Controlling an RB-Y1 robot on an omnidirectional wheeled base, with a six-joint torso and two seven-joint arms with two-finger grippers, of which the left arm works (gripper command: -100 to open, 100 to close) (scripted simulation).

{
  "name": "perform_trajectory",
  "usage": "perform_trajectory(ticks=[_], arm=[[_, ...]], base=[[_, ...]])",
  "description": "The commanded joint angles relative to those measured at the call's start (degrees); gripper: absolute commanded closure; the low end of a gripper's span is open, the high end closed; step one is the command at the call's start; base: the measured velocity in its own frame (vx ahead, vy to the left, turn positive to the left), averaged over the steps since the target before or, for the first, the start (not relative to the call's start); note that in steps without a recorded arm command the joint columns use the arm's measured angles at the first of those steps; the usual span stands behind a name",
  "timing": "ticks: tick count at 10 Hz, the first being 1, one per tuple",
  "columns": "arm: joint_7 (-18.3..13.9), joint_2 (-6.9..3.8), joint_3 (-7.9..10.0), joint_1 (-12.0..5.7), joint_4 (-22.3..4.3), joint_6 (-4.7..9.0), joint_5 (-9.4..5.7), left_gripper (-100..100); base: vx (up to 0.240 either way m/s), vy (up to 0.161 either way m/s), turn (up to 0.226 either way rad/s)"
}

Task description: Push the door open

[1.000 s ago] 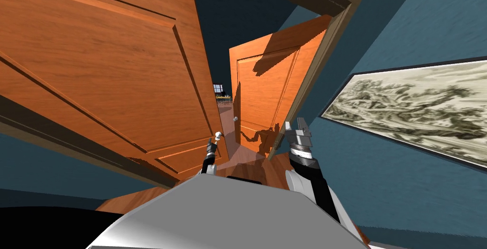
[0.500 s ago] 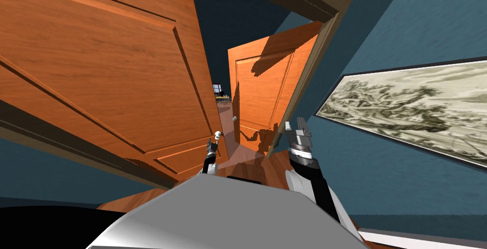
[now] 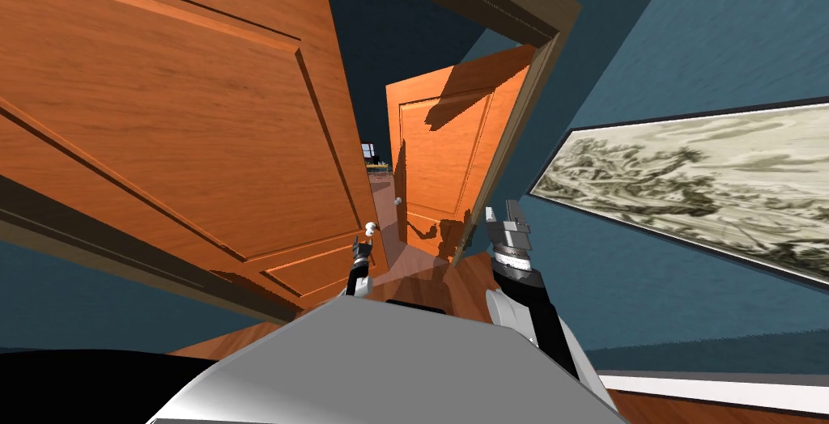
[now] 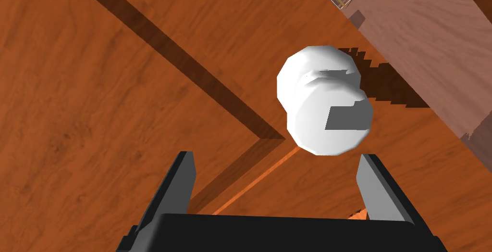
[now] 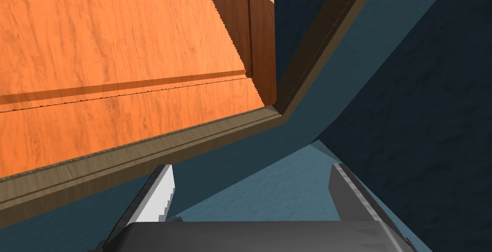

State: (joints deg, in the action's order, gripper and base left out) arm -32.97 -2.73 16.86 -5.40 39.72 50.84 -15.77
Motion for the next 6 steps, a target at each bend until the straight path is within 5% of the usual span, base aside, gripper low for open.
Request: perform_trajectory(ticks=[1, 6], arm=[[-2.19, 0.03, -0.10, -0.32, -0.42, 0.07, -0.65, -100], [-9.24, 0.38, -0.58, -1.48, -1.66, 0.08, -3.69, -100]], base=[[-0.044, -0.003, -0.026], [-0.041, 0.001, -0.048]])
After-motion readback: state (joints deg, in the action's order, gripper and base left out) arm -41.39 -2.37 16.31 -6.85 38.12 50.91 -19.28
